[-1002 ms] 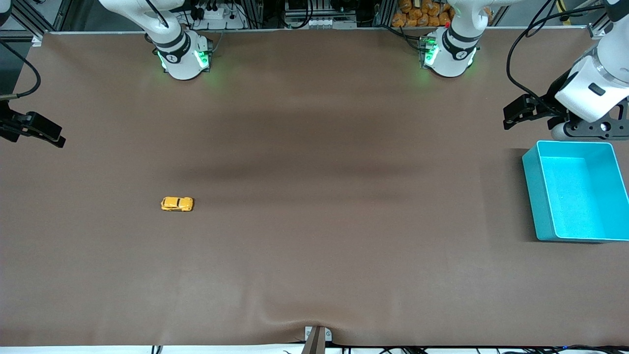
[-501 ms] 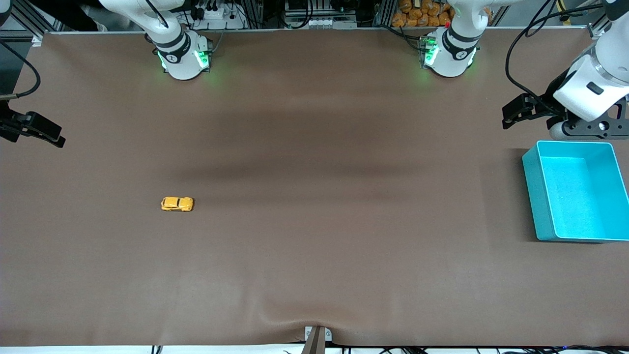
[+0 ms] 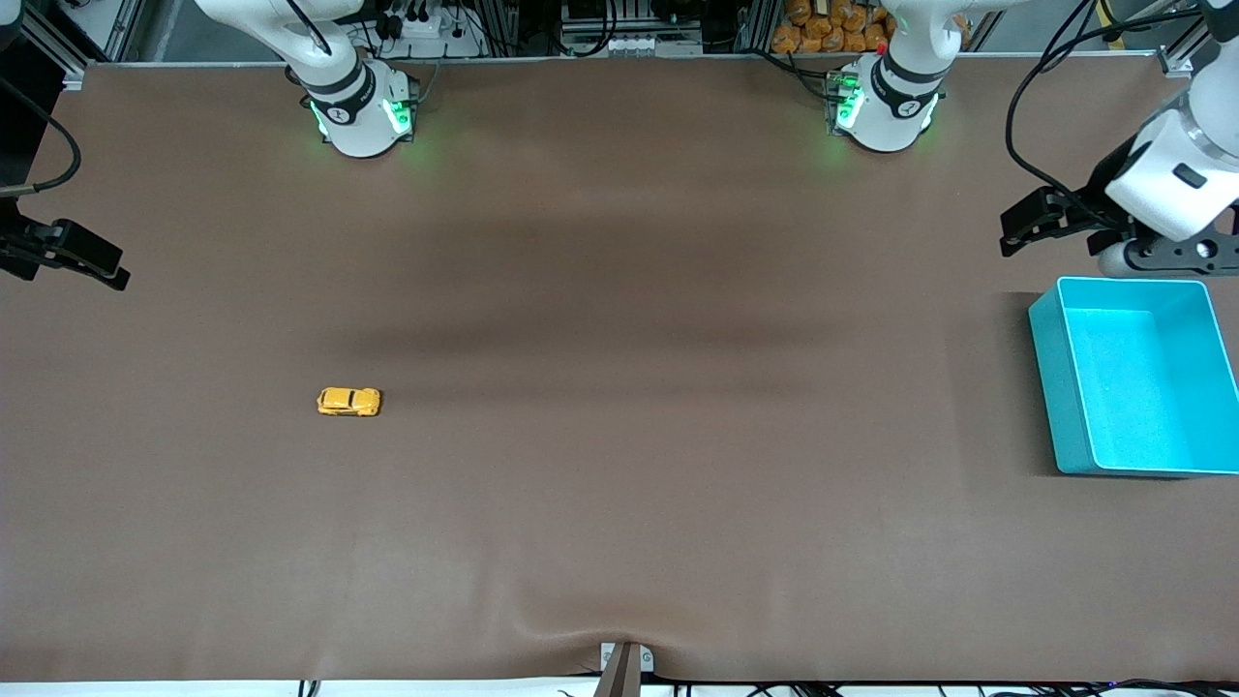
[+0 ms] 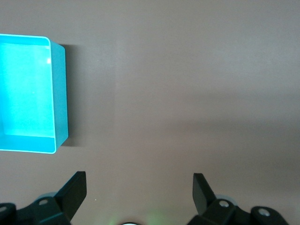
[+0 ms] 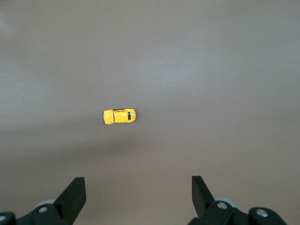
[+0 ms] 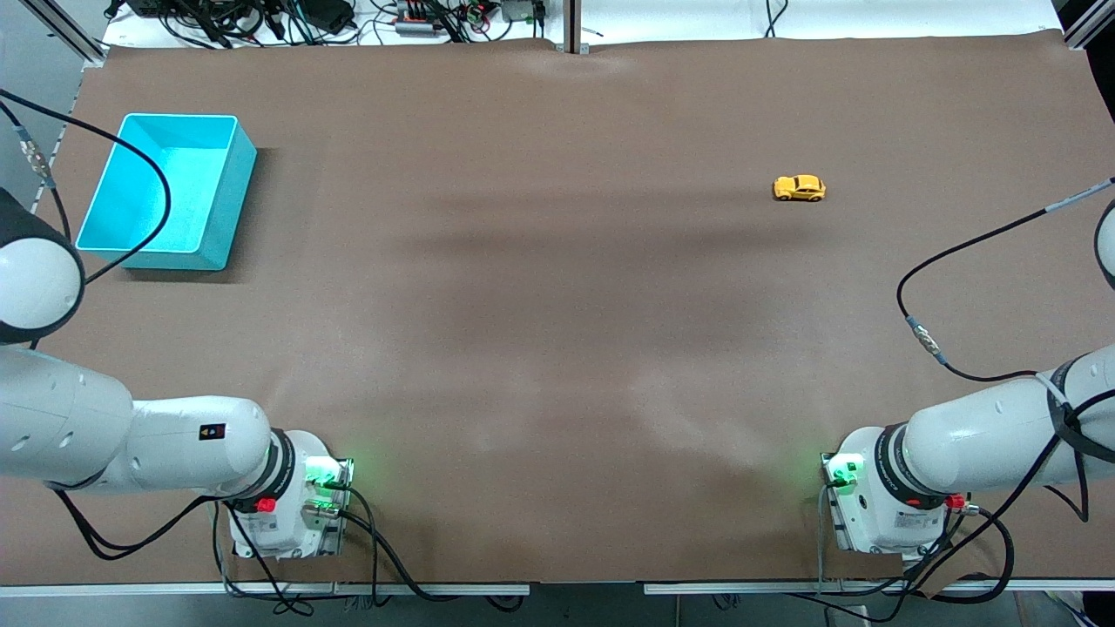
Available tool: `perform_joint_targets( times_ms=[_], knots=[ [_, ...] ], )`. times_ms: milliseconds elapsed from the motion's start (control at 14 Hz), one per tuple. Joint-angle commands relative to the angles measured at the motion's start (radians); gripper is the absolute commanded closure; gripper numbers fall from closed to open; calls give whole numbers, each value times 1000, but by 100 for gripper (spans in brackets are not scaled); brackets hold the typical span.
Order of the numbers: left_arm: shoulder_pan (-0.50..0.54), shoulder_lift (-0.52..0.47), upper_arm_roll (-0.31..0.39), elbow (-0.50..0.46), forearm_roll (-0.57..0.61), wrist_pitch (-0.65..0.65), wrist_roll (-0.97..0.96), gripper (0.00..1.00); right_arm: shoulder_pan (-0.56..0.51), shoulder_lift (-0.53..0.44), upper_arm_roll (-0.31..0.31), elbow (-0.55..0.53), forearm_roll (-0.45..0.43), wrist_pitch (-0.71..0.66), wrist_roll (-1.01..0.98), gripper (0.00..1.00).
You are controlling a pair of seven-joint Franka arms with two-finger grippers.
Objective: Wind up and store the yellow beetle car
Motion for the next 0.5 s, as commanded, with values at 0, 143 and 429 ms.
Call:
perform_joint_targets(
  times_ms=[0,143,429],
  knots=[
    [11,-8,-6,0,20,5,5,0,7,-9,-1,0,18,3,-22,0],
    [8,-9,-6,0,20,5,5,0,8,-6,-1,0,19,4,-20,0],
    [7,-9,-8,-1,20,5,5,0,-4,2,-1,-2,54,4,-26,0]
  ],
)
